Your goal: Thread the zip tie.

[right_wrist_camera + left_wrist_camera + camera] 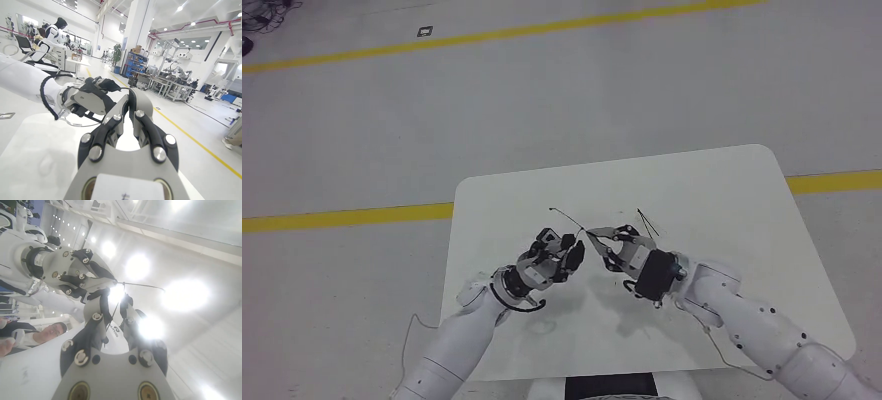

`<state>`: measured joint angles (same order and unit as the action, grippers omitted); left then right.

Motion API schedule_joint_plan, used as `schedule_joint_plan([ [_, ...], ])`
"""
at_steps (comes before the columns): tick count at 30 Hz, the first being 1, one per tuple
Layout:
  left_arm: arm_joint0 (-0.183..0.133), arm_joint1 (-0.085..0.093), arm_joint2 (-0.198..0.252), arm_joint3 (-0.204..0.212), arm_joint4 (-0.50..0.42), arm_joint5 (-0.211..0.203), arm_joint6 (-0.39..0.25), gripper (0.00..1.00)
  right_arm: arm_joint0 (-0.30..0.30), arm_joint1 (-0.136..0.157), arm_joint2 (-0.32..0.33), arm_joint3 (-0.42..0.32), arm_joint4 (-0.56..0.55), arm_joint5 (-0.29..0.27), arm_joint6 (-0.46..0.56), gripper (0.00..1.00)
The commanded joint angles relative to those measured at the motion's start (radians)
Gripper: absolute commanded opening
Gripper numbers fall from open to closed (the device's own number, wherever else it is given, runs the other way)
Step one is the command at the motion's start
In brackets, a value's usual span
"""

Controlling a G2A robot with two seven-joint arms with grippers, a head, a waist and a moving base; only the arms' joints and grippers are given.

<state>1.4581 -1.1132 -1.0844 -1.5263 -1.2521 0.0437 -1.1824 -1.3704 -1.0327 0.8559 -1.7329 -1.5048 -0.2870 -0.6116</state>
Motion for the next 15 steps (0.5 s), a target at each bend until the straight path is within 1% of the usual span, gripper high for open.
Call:
schedule_joint_plan([
  [1,0.000,0.000,-0.002,-0.002,0.007,-0.005,0.003,0.16,-0.001,-0.001,0.001,0.000,-0.005,-0.007,0.005,0.00],
  [3,0.001,0.000,-0.003,-0.003,0.015,-0.012,0.005,0.16,-0.001,-0.003,0.003,0.000,-0.007,-0.015,0.009,0.00],
  [6,0.001,0.001,-0.002,-0.003,0.026,-0.010,0.010,0.17,-0.002,-0.005,0.004,0.000,-0.011,-0.025,0.016,0.00],
  [11,0.000,0.000,-0.001,-0.003,0.035,-0.013,0.015,0.15,-0.002,-0.009,0.005,0.006,-0.020,-0.040,0.028,0.00],
  [15,0.001,0.000,-0.004,-0.005,0.037,-0.026,0.017,0.14,-0.002,-0.012,0.008,0.008,-0.026,-0.046,0.035,0.00],
])
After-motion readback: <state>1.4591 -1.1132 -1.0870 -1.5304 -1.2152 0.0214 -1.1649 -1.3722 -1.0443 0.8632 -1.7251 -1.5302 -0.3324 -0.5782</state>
